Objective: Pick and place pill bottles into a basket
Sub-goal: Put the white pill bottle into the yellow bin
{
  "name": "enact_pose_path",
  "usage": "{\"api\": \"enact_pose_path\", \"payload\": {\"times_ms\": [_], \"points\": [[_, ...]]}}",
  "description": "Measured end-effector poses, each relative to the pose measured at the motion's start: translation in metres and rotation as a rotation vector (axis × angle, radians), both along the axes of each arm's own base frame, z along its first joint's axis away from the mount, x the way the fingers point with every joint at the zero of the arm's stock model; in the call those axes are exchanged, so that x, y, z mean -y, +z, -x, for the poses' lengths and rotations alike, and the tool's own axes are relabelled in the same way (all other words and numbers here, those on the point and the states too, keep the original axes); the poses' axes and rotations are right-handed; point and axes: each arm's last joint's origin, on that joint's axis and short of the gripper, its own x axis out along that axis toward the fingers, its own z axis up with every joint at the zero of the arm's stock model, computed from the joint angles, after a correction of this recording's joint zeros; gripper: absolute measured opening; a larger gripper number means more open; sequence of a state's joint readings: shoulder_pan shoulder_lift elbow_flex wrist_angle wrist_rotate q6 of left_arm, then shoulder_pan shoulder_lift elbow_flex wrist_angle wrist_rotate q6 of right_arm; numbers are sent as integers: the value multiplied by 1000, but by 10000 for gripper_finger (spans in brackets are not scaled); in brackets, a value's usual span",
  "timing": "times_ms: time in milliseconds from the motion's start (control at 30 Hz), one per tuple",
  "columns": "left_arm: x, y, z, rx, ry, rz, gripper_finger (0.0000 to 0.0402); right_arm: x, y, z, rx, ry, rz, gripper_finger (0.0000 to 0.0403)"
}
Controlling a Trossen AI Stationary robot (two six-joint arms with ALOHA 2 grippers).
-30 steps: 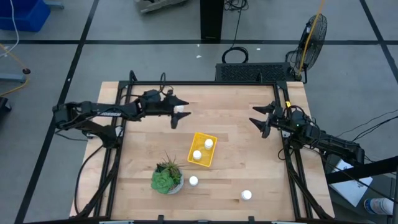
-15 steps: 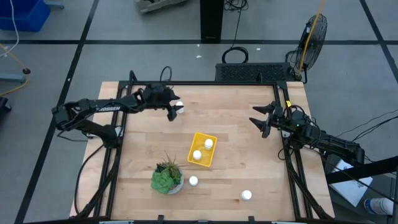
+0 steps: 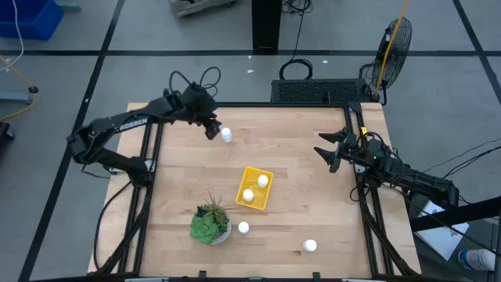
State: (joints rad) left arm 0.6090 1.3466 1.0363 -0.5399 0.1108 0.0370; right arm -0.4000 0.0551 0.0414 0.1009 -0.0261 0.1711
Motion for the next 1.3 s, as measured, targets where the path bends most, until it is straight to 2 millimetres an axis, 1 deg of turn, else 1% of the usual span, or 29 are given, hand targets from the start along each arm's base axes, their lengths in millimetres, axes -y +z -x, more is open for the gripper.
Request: {"api": "enact_pose_path", "payload": {"times_ms": [100,133,200,267,433,533,633,833,967,1133,1300], "points": [[-3,10,-2,-35,-4,70,177,0,0,0,0,0,1,302],[-4,10,-4,-57,-7,83,172,0,0,0,0,0,1,302],[-6,8,-7,-116,-21,115,163,0,0,0,-1,0,2,302],[-10,5,-16,-125,-30,121,156,0,0,0,0,0,3,302],[-18,-10,-31,-208,-67,179,150,0,0,0,2,-3,8,302],[-21,-16,-37,-228,-80,216,159,0,1,0,3,-3,8,302],[-22,-22,-41,-269,-95,219,177,0,1,0,4,-3,9,302],[-19,-16,-49,-264,-125,200,222,0,1,0,3,-6,13,302],[-16,-17,-49,-290,-120,193,245,0,1,0,3,-7,12,302],[-17,-27,-53,-336,-112,198,250,0,1,0,3,-6,12,302],[-20,-33,-58,-336,-114,192,251,0,1,0,4,-7,11,302]]}}
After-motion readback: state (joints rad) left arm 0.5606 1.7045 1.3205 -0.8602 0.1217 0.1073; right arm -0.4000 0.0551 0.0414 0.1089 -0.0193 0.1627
